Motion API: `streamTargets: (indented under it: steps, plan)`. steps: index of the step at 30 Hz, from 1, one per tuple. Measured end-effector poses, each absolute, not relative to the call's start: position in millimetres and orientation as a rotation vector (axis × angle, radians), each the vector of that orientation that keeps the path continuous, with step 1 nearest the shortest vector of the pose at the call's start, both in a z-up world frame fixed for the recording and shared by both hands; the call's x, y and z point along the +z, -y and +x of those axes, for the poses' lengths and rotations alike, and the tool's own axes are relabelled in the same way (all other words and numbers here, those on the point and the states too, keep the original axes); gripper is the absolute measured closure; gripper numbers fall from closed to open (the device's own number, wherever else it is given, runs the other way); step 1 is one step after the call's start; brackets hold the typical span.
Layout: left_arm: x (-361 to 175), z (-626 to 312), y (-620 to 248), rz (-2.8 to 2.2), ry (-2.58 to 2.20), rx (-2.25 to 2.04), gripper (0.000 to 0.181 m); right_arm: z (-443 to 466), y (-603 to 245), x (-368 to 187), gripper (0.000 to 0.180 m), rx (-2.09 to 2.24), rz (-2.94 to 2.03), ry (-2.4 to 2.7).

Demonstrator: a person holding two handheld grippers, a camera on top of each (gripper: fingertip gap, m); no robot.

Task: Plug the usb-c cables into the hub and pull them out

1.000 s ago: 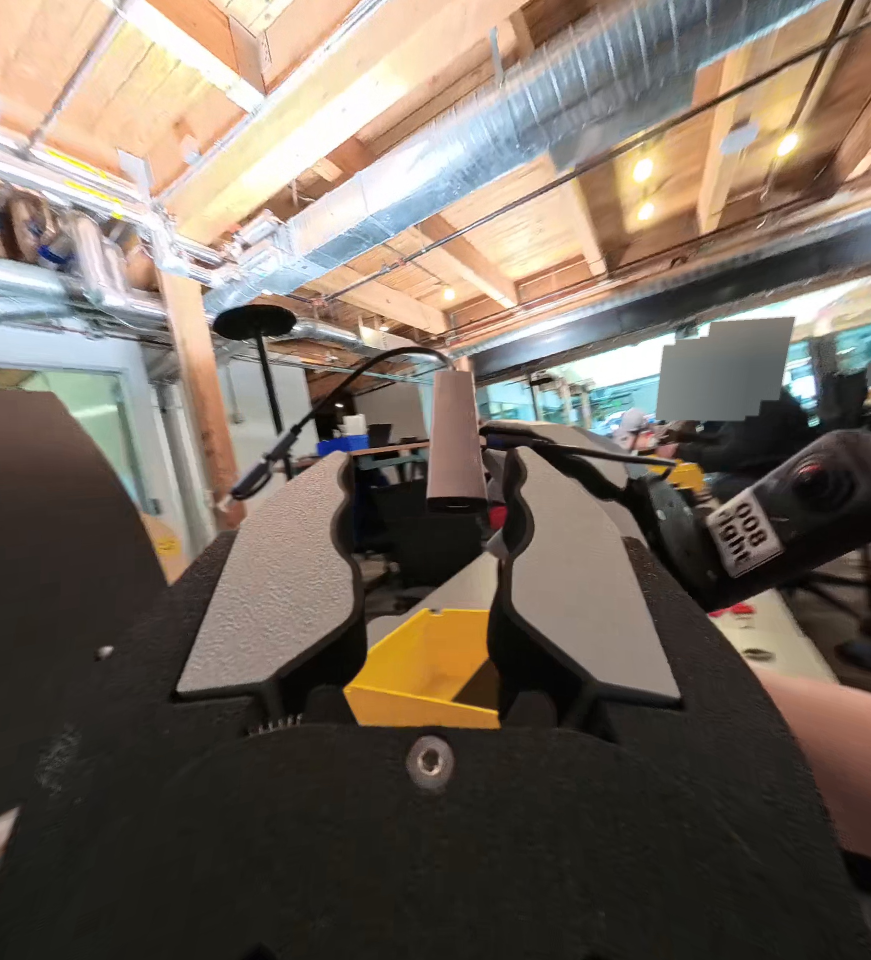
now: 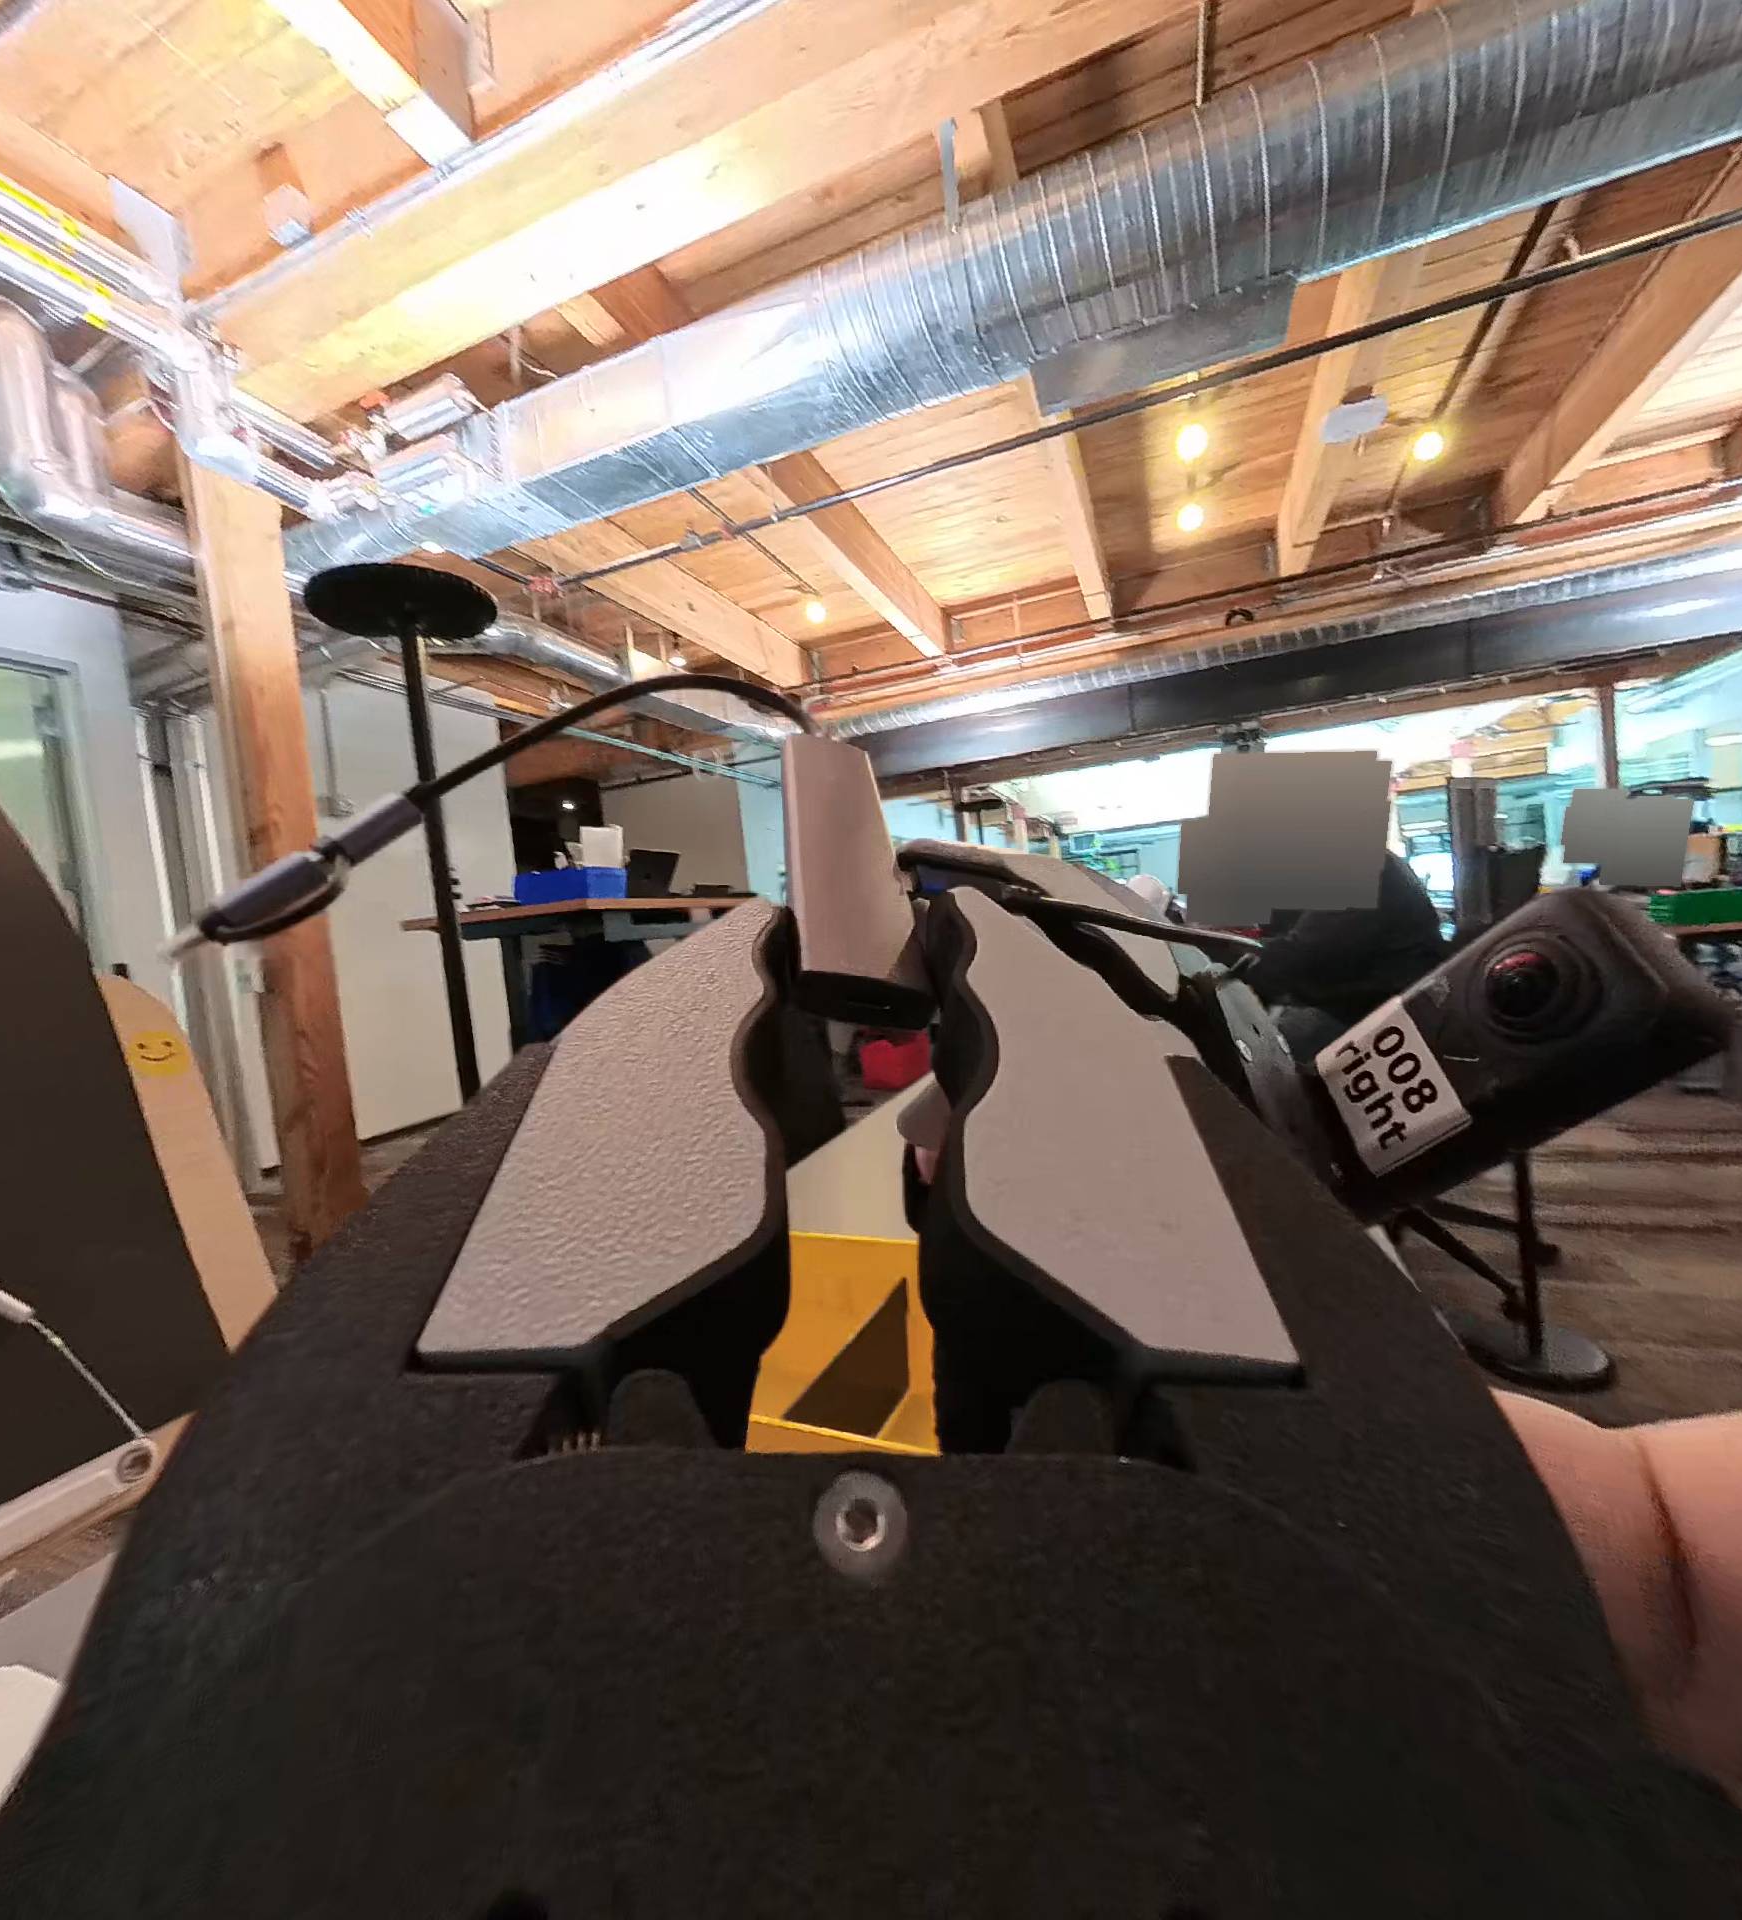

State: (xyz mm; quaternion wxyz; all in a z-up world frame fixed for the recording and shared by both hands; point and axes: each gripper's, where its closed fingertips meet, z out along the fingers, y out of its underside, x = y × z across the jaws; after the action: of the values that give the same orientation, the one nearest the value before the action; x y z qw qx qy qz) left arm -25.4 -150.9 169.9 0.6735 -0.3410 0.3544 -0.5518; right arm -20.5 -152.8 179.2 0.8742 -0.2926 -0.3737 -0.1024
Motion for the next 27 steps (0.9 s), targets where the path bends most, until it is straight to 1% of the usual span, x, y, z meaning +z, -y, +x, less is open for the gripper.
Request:
streamTargets:
  steps: [27]
  plan:
    - [169.5,-36.5,131.6,-0.848,-0.556,-1.339,0.157,-25.8,137.6,176.9,0.168,-0.161,-0.793,0.782]
